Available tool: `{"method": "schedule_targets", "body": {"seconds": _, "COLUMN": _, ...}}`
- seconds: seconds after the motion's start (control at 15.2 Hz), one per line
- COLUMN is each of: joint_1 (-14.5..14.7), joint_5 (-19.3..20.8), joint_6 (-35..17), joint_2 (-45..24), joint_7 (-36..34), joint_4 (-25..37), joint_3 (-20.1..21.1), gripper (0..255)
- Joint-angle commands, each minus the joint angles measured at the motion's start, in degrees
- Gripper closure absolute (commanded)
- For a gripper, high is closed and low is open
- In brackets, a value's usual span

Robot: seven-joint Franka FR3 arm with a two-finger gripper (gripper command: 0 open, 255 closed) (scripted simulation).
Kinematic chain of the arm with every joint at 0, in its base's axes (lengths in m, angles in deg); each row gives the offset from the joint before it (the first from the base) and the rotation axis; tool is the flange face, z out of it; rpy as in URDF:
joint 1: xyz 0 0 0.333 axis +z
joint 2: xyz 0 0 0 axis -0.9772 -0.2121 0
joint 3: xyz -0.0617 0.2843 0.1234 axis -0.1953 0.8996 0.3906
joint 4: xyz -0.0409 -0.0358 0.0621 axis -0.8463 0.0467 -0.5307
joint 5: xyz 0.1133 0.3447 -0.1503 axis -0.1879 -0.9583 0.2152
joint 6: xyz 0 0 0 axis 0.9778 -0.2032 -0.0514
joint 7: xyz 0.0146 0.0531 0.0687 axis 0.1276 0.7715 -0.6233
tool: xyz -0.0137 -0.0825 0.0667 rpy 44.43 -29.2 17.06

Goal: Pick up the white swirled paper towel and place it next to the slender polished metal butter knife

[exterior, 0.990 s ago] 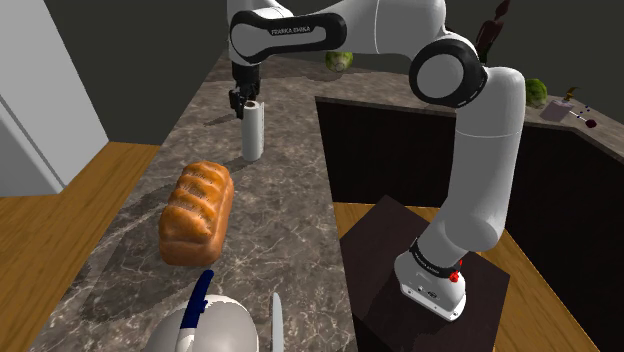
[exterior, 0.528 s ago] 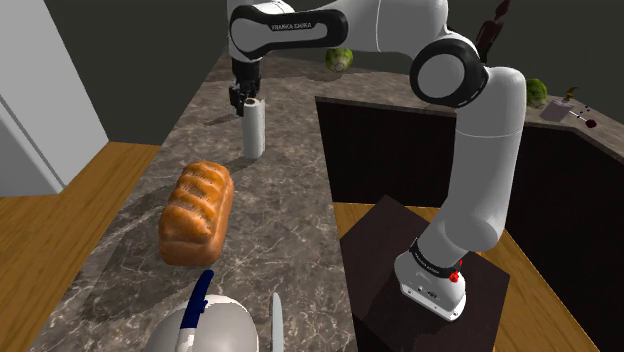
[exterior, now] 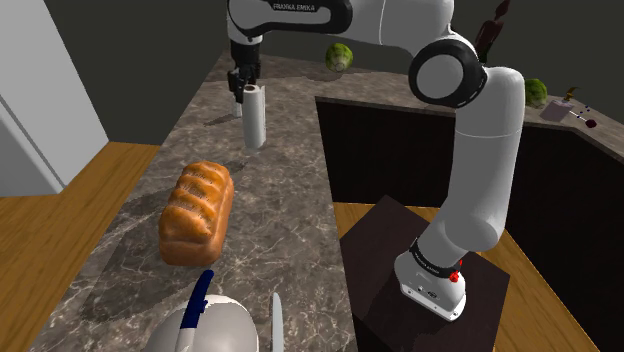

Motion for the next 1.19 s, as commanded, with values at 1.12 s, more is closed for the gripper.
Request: {"method": "schedule_targets", "body": {"seconds": 1.12, "joint_1": 5.0, "joint_5": -2.8, "joint_6": 1.1, "joint_2": 25.4, "joint_7": -9.9, "joint_4": -24.6, "joint_3": 4.6, "gripper": 255}}
